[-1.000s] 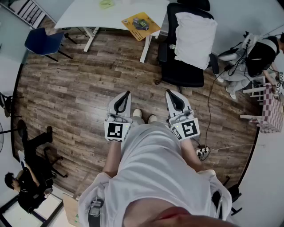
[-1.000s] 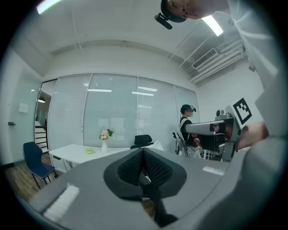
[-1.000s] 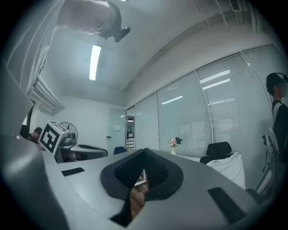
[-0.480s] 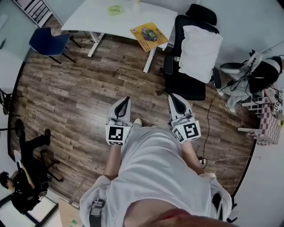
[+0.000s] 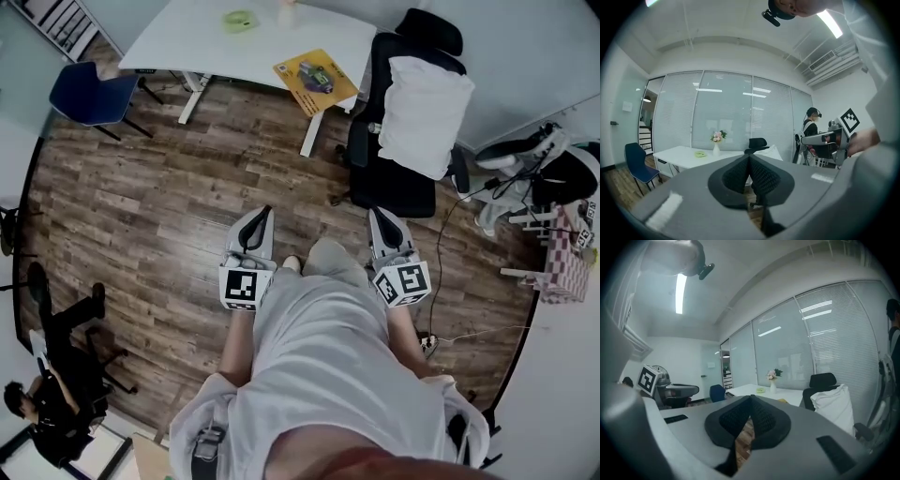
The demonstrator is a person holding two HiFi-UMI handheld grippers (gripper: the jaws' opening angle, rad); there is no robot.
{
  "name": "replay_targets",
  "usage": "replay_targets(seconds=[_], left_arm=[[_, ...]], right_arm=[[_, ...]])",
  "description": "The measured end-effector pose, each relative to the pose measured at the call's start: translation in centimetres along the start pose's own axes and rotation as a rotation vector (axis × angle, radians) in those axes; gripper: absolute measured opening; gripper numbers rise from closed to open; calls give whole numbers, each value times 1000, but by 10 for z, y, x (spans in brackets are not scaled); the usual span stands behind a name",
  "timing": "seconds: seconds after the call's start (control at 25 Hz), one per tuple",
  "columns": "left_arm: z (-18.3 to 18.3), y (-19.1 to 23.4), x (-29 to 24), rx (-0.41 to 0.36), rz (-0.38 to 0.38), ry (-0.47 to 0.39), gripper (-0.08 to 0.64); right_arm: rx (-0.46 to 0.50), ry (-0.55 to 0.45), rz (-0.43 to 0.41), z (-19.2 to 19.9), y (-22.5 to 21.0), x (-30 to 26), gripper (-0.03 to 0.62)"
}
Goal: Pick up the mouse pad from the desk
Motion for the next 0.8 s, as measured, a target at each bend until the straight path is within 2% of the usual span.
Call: replay_targets(seconds=[0.2, 0.44, 0.8], left_arm=[[6, 17, -44, -9, -3, 4, -3], [22, 55, -134, -47, -23, 42, -3], [18, 106, -271, -60, -62, 85, -3]], right_arm=[[-26, 8, 12, 11, -35, -41, 1], [-55, -14, 24, 22, -99, -125, 1], [-88, -23, -58, 8, -179, -253, 0]])
Point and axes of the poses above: the fingertips, and each gripper's own axes: x backward along the fingers, y to its left, z out of its underside, the point moved 8 cm from there along x, backward along the fingers, and after that the axes turned 12 degrees about -y, right-handed, at the moved point
